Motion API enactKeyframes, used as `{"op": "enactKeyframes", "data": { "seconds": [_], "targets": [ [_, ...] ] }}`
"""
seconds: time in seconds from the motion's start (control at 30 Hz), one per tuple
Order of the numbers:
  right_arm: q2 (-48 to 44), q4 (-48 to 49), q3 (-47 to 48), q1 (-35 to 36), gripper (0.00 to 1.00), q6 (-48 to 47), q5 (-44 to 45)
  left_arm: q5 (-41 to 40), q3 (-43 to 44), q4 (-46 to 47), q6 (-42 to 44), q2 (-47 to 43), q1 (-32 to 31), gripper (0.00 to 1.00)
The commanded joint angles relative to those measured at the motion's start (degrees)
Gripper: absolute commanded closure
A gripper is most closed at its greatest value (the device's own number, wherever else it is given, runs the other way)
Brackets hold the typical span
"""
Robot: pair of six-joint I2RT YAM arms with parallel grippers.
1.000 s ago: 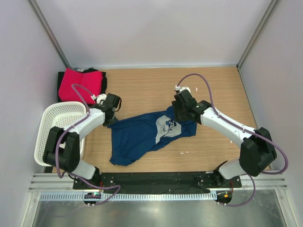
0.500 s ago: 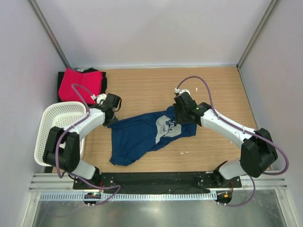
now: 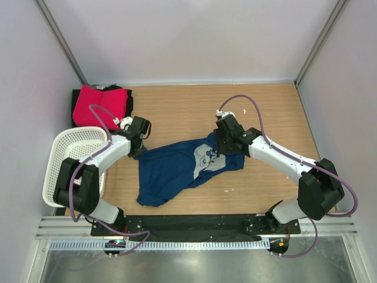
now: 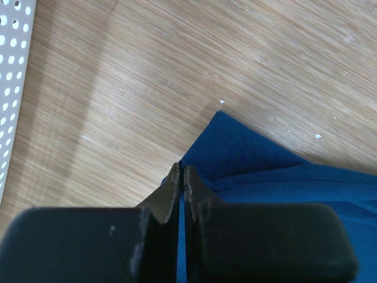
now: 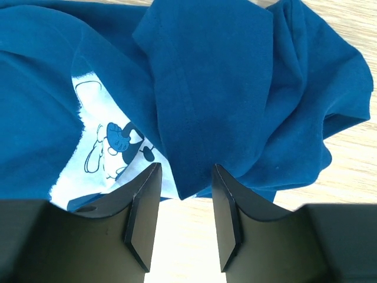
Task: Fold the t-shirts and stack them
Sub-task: Flatten the tshirt out
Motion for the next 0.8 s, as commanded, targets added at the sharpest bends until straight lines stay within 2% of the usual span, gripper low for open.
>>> {"op": "enactKeyframes", "data": {
  "seconds": [0.0,0.13,0.27,0.4,0.57,0.77],
  "targets": [
    [-0.14,1.85,-0.42,0.24,0.55,0.88,-0.46,-0.28,0.76,1.78,0.52,-0.52,0.39,1.00],
    [0.47,1.58,-0.42,0.24,0.63,0.62,0.95,-0.28,1.02,1.78,0.61,-0.44,0.30,1.00],
    [0.38,0.97,0.28,0.16,0.77,0.09,3.06,-0.55,1.11,1.69,0.70,-0.70,0.30,1.00],
    [0.30,-0.44,1.77,0.24,0.99,0.00,4.47,-0.64,1.28,1.69,0.79,-0.96,0.30,1.00],
    [-1.90,-3.68,5.11,0.24,0.99,-0.61,7.97,-1.07,4.18,-0.58,3.06,-2.10,0.30,1.00],
    [-4.27,-7.20,17.75,-0.20,0.99,-4.12,14.39,-0.81,13.22,-2.00,9.30,-8.95,0.39,1.00]
  ]
}}
